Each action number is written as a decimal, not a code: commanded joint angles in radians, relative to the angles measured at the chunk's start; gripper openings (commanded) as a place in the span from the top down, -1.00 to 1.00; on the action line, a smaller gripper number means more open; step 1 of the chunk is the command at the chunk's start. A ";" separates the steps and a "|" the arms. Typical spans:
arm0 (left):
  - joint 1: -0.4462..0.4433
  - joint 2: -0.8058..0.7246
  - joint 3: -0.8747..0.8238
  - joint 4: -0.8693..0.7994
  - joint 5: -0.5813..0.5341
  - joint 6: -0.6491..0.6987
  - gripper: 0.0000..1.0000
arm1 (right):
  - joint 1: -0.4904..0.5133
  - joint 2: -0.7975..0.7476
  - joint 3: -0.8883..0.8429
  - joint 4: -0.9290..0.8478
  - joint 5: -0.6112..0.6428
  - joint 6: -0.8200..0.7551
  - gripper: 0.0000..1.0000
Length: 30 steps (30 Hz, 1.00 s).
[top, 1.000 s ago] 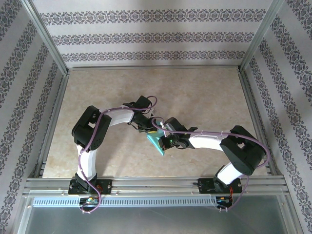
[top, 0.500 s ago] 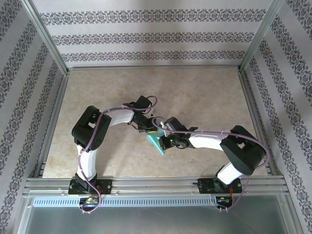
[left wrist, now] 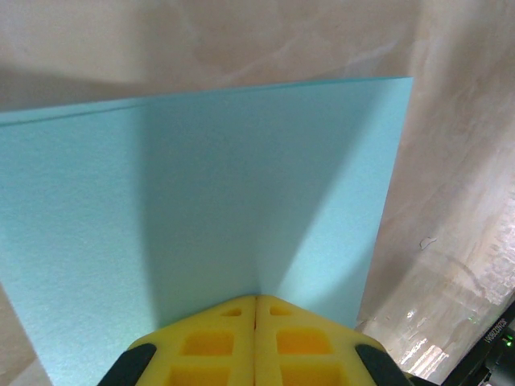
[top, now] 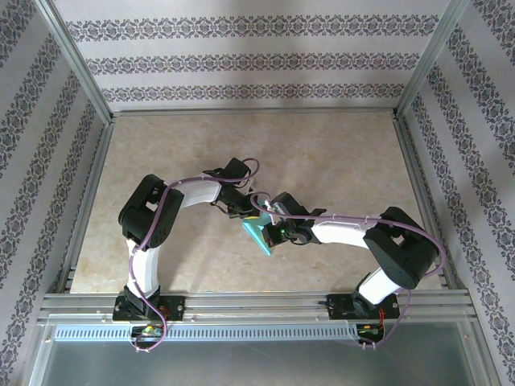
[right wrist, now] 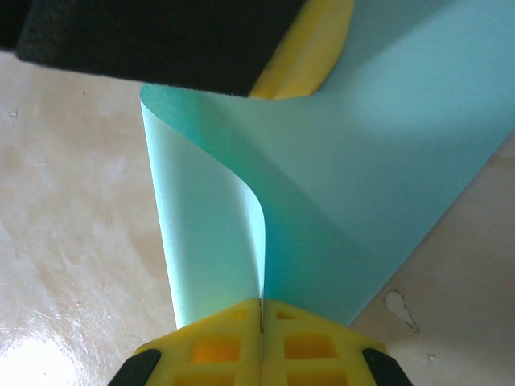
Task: Fold a paper plane with a square sheet of paper (fold left side to right side)
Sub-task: Third fold the triangle at the center of the table.
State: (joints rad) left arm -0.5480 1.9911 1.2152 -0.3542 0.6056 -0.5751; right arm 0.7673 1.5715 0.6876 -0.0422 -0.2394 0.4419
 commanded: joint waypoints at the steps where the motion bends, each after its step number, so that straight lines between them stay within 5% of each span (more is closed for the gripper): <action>1: -0.015 0.038 -0.020 -0.054 -0.064 0.024 0.86 | -0.011 0.002 0.024 -0.022 0.022 -0.018 1.00; 30: -0.014 0.034 -0.016 -0.054 -0.062 0.024 0.83 | -0.008 0.064 0.024 -0.030 0.011 -0.026 1.00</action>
State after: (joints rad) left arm -0.5480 1.9911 1.2152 -0.3542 0.6056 -0.5747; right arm 0.7673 1.6035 0.7044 -0.0521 -0.2333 0.4389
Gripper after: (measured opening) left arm 0.077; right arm 0.060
